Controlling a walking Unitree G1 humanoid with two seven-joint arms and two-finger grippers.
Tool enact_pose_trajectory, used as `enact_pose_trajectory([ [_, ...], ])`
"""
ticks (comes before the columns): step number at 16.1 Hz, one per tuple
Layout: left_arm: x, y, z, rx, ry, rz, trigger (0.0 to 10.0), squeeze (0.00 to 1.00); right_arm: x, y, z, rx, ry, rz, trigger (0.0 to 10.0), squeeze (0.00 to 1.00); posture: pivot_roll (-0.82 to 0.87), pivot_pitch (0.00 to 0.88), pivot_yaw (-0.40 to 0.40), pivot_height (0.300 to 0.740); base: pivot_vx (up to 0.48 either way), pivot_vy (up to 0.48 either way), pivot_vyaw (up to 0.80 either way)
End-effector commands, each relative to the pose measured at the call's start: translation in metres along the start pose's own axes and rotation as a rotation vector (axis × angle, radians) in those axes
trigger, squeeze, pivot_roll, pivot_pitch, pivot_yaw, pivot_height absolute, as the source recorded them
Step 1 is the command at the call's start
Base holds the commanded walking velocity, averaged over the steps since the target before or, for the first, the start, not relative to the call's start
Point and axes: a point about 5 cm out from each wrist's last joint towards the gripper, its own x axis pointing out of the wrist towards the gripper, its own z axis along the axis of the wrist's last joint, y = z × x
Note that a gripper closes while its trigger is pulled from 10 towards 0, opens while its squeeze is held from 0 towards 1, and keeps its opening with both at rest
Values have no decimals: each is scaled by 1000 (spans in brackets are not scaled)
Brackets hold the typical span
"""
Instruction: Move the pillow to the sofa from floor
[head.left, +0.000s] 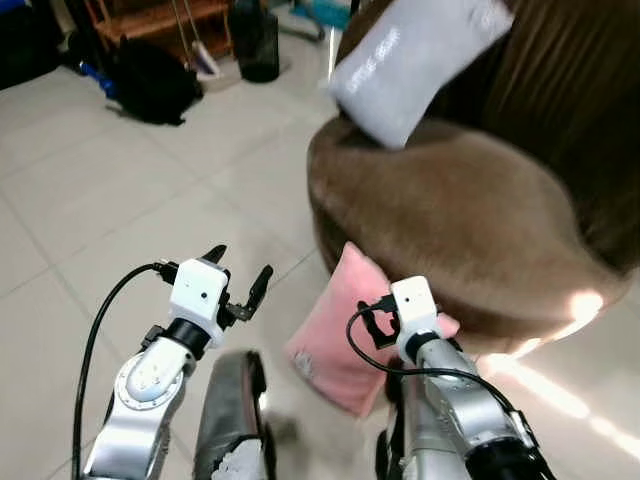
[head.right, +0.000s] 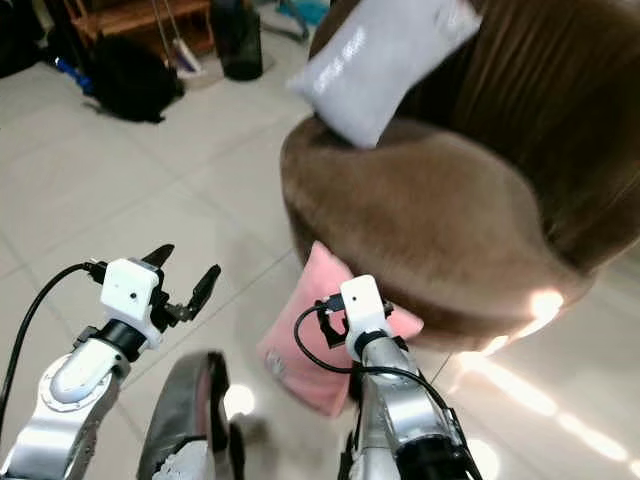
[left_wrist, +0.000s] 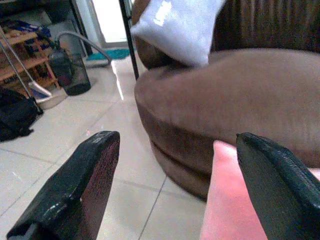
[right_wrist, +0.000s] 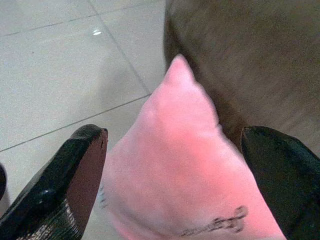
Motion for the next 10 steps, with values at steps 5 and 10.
enact_pose_trajectory([
  [5,-1,10,21,-25,-64,-7,10000,0,13,-13,12,283,-50,-111,10000,0,89,257,37,495,0,0,0],
  [10,-5,12,30,-4,-70,-10,10000,0,27,-24,16,511,-46,-225,10000,612,133,297,33,495,0,0,0],
])
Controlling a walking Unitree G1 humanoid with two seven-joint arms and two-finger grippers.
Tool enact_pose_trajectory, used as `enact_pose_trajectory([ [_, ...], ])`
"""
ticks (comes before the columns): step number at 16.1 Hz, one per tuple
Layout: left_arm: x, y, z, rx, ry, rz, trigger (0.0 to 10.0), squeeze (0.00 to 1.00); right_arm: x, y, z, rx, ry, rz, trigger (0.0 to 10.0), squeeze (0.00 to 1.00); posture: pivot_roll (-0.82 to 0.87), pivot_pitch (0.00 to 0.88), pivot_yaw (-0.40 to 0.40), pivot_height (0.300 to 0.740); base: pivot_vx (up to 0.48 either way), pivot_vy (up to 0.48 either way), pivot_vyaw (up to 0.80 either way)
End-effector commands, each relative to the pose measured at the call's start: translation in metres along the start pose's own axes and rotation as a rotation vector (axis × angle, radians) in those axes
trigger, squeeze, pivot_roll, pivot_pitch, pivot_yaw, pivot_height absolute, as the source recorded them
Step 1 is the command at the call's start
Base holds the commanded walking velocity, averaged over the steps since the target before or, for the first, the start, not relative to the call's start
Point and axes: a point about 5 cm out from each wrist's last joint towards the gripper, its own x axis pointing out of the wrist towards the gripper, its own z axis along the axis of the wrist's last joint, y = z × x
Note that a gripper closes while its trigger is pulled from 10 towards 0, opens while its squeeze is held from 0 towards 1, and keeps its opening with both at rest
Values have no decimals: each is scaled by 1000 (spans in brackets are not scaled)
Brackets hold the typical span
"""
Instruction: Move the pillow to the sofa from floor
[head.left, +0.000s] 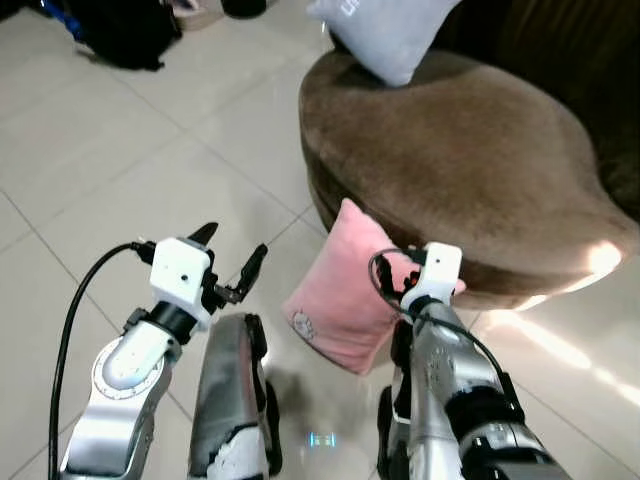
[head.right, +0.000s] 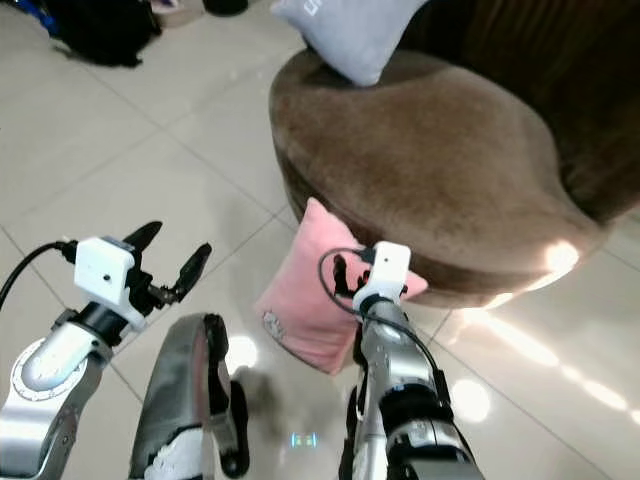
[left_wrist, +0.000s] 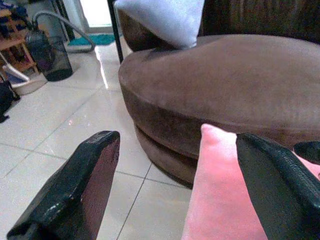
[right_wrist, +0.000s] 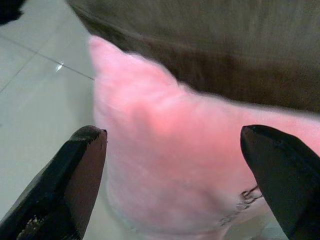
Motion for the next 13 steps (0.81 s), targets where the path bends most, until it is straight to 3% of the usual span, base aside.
enact_pose_trajectory([
  [1,-4,-1,5,-3,1,-22,10000,0,-1,-10,-12,90,47,-65,10000,1000,146,302,36,495,0,0,0],
  [3,-7,-2,9,-20,5,-57,10000,0,1,-17,-14,173,63,-139,10000,1000,178,309,47,495,0,0,0],
  [6,-16,-7,25,-57,15,-190,10000,0,4,-34,-8,375,16,-279,10000,1000,251,322,89,495,0,0,0],
  [9,-21,-4,37,-60,5,-244,10000,0,4,-47,-5,520,-20,-352,10000,1000,294,323,111,495,0,0,0],
  [13,-27,5,52,-52,9,-263,10000,0,5,-50,1,637,-78,-383,10000,1000,351,341,136,495,0,0,0],
])
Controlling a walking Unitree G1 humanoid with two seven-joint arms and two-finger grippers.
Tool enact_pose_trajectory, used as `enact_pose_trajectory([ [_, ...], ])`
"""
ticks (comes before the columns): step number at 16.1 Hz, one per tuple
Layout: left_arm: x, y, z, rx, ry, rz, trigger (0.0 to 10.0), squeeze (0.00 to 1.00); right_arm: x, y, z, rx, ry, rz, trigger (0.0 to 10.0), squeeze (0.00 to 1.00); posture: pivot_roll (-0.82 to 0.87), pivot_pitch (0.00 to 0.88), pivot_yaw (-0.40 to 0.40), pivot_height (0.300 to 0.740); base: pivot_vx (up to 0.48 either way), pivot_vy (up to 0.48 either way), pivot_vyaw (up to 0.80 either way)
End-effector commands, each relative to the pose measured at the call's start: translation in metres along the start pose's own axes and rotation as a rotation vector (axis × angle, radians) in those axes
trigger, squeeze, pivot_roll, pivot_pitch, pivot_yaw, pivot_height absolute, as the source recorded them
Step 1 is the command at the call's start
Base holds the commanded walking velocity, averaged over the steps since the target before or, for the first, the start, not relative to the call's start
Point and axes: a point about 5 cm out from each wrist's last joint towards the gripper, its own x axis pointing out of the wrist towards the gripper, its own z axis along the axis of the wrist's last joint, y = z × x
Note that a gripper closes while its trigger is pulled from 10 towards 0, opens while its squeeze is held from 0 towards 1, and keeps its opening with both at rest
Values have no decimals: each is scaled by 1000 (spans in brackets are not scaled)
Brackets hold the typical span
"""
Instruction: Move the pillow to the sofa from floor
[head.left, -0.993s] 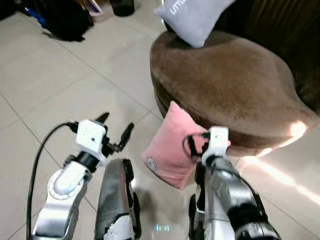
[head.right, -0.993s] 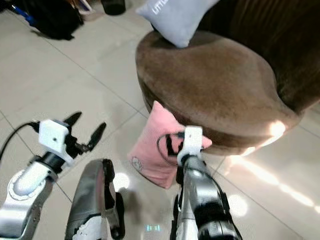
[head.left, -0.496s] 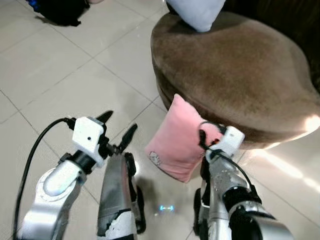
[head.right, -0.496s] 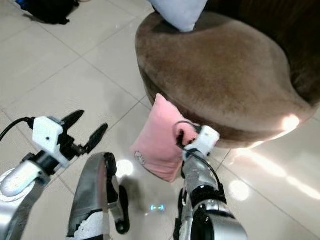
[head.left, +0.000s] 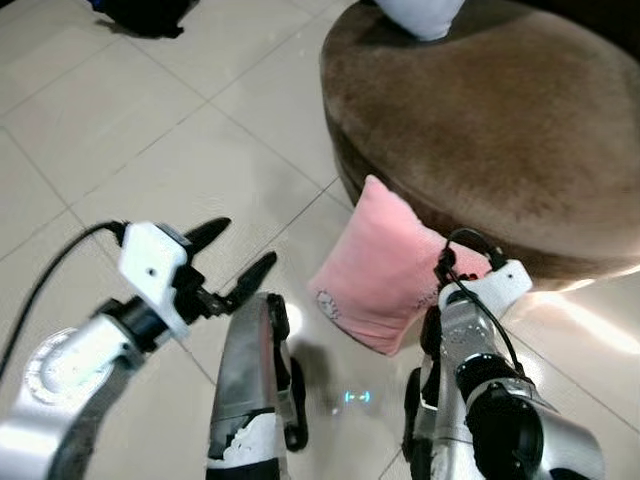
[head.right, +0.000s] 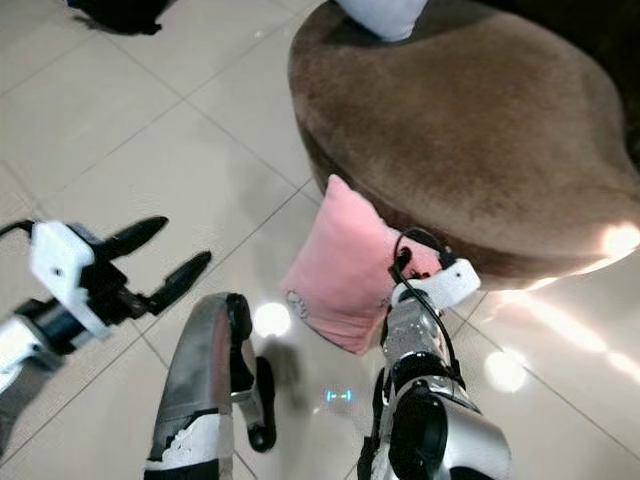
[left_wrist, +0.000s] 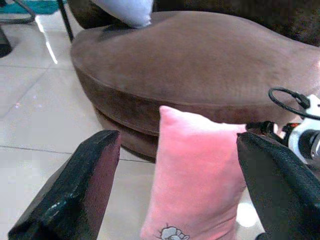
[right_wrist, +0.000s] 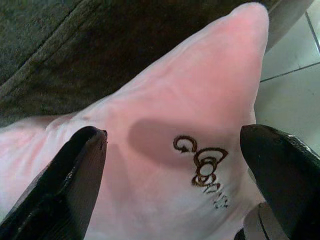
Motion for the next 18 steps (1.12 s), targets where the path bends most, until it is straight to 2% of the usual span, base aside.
enact_pose_trajectory([
  [1,-5,0,3,9,12,-12,10000,0,-3,-5,-11,17,31,-27,10000,906,359,343,137,495,0,0,0],
  [2,-8,3,6,21,15,-11,10000,0,-4,0,-13,17,24,-15,10000,247,370,346,141,495,0,0,0],
  [3,-9,4,8,25,17,-10,10000,0,-5,3,-15,7,23,-10,10000,0,377,346,142,495,0,0,0],
  [7,-18,6,15,31,38,-6,10000,0,-10,22,-32,-27,66,26,10000,0,404,350,149,495,0,0,0],
  [9,-19,6,16,29,47,-10,10000,0,-16,38,-45,-51,100,74,10000,0,408,357,152,495,0,0,0],
  [12,-19,7,17,26,51,-10,10000,0,-20,44,-52,-113,100,70,10000,0,403,352,152,495,0,0,0],
  [13,-19,7,17,24,51,-6,10000,0,-20,44,-50,-131,75,65,10000,0,398,354,153,495,0,0,0],
  [15,-16,7,13,4,52,14,10000,0,-16,44,-34,-91,-6,82,10000,0,354,351,138,495,0,0,0],
  [18,-7,1,4,-30,34,42,10000,0,-14,56,-2,-115,-175,251,10000,0,251,329,98,495,0,0,0],
])
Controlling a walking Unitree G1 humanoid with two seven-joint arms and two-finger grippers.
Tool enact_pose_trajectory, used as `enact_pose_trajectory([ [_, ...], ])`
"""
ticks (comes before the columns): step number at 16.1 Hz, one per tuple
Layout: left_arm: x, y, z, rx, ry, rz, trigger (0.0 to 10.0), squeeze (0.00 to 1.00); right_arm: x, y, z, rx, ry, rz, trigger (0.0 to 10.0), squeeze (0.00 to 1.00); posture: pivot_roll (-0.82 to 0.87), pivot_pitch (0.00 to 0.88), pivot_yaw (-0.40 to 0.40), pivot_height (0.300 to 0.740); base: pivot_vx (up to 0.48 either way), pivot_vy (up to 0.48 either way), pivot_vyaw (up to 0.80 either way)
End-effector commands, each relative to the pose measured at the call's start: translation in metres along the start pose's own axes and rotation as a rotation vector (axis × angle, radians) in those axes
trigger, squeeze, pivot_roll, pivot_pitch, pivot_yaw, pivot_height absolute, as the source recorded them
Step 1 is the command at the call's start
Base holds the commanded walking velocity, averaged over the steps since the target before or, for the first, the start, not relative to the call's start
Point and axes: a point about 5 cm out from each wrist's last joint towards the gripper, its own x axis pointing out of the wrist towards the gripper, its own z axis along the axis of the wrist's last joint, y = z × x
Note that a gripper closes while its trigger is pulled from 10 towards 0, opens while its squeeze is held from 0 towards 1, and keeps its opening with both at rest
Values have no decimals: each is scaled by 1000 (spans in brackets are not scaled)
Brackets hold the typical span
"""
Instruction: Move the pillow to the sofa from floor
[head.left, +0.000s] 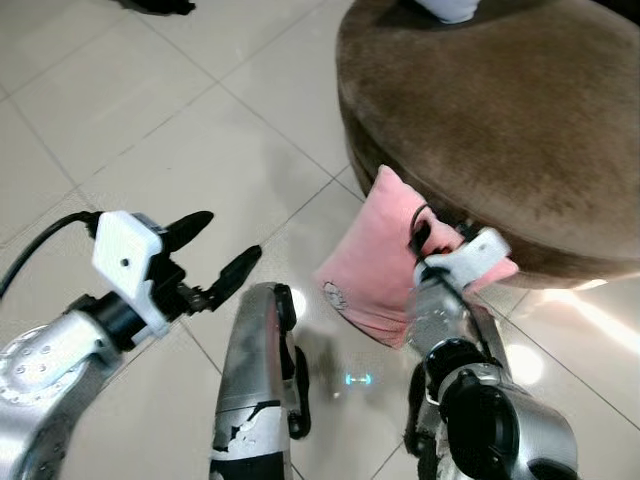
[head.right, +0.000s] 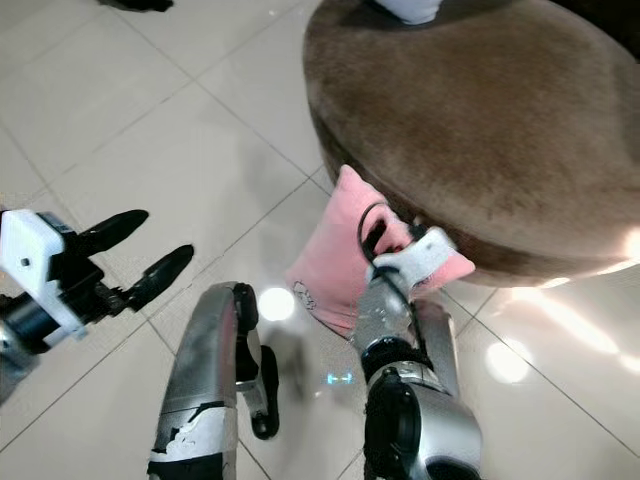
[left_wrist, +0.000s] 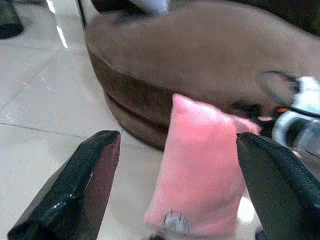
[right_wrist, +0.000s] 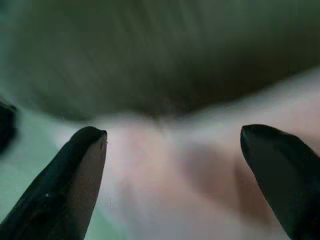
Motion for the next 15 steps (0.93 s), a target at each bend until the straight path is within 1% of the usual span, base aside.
enact_pose_trajectory([
  [1,1,-3,-8,-6,19,10,10000,0,-1,9,13,4,-75,85,10000,0,228,325,89,495,0,0,0],
  [2,7,-4,-9,-15,-1,11,10000,0,-2,15,27,-10,-128,138,10000,0,205,322,83,495,0,0,0],
  [3,11,-4,-10,-20,-7,11,10000,0,-1,14,30,-47,-132,133,10000,0,191,318,81,495,0,0,0],
  [4,14,-5,-12,-20,-6,13,10000,0,-2,9,26,-108,-110,118,10000,0,181,315,78,490,0,0,0],
  [5,15,-5,-14,-18,-5,15,10000,0,-4,2,20,-132,-82,103,10000,0,177,312,75,480,0,0,0],
  [6,15,-5,-16,-15,-6,23,10000,0,-8,-4,16,-134,-55,82,10000,0,175,308,75,470,0,0,0],
  [8,14,-6,-18,-8,-7,30,10000,0,-15,-9,13,-133,-26,71,10000,0,177,300,75,450,0,0,0],
  [10,13,-6,-19,4,-1,27,10000,0,-17,-11,8,-134,-8,50,10000,0,182,304,79,435,0,0,0],
  [11,13,-6,-20,9,1,26,10000,0,-16,-13,6,-133,0,25,10000,0,186,305,82,420,0,0,0],
  [12,13,-5,-20,12,1,26,10000,0,-16,-14,6,-133,4,19,10000,0,192,304,85,416,0,0,0],
  [14,13,-3,-17,22,-2,25,10000,0,-14,-19,7,-97,1,-29,10000,0,208,303,92,416,0,0,0],
  [15,13,0,-15,31,-6,25,10000,0,-9,-23,10,-44,-20,-57,10000,1000,220,304,96,416,0,0,0],
])
